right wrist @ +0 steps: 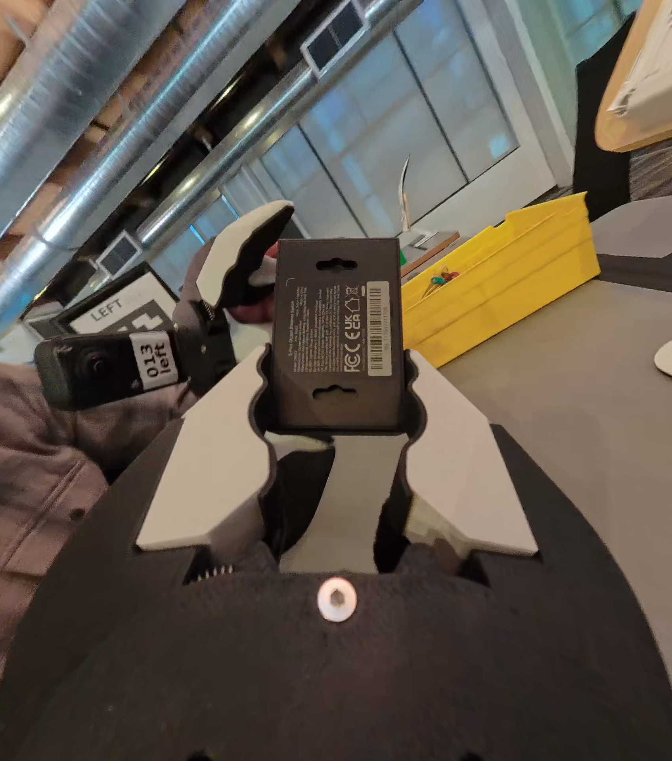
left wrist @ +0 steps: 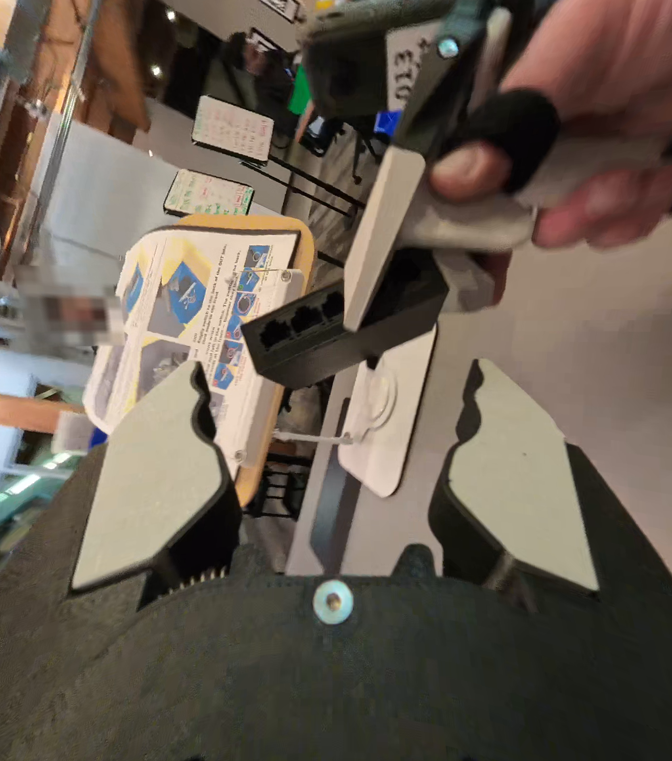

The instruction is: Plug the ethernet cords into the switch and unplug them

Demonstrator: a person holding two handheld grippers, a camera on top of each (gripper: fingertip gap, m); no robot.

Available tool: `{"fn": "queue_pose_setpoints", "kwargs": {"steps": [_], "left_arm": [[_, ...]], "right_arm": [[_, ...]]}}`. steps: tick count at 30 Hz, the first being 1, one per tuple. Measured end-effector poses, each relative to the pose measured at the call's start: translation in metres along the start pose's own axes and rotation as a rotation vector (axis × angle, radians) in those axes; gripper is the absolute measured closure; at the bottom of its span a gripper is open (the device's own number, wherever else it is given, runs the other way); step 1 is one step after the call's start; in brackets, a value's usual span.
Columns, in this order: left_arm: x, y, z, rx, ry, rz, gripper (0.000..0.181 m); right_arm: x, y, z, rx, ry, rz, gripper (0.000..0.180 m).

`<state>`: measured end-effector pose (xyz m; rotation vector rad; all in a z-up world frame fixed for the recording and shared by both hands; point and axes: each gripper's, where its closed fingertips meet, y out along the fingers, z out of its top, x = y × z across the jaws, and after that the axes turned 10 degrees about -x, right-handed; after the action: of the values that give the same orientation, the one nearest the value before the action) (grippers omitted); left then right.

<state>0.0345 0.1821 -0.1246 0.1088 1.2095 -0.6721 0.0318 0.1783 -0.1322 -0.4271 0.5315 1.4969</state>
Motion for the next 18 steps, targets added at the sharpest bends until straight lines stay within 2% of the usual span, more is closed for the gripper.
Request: {"fn": "queue_pose_setpoints", "kwargs": {"steps": [2, 6, 8, 18], "left_arm": [[0.005, 0.010, 0.007, 0.007, -0.090, 0.002, 0.059], [0.008, 0.023, 0.012, 0.000, -0.166, 0.035, 0.065], [0.003, 0.024, 0.010, 0.004, -0.211, 0.048, 0.077], [0.003, 0.026, 0.005, 0.004, -0.264, 0.047, 0.077]], "right_arm": [[0.001, 0.003, -0.001, 0.018, 0.013, -0.008, 0.120], [0.002, 0.008, -0.002, 0.038, 0.018, -0.032, 0.120], [0.005, 0.008, -0.002, 0.042, 0.015, -0.060, 0.121], [0.010, 0.008, 0.000, 0.067, -0.004, -0.151, 0.120]]}}
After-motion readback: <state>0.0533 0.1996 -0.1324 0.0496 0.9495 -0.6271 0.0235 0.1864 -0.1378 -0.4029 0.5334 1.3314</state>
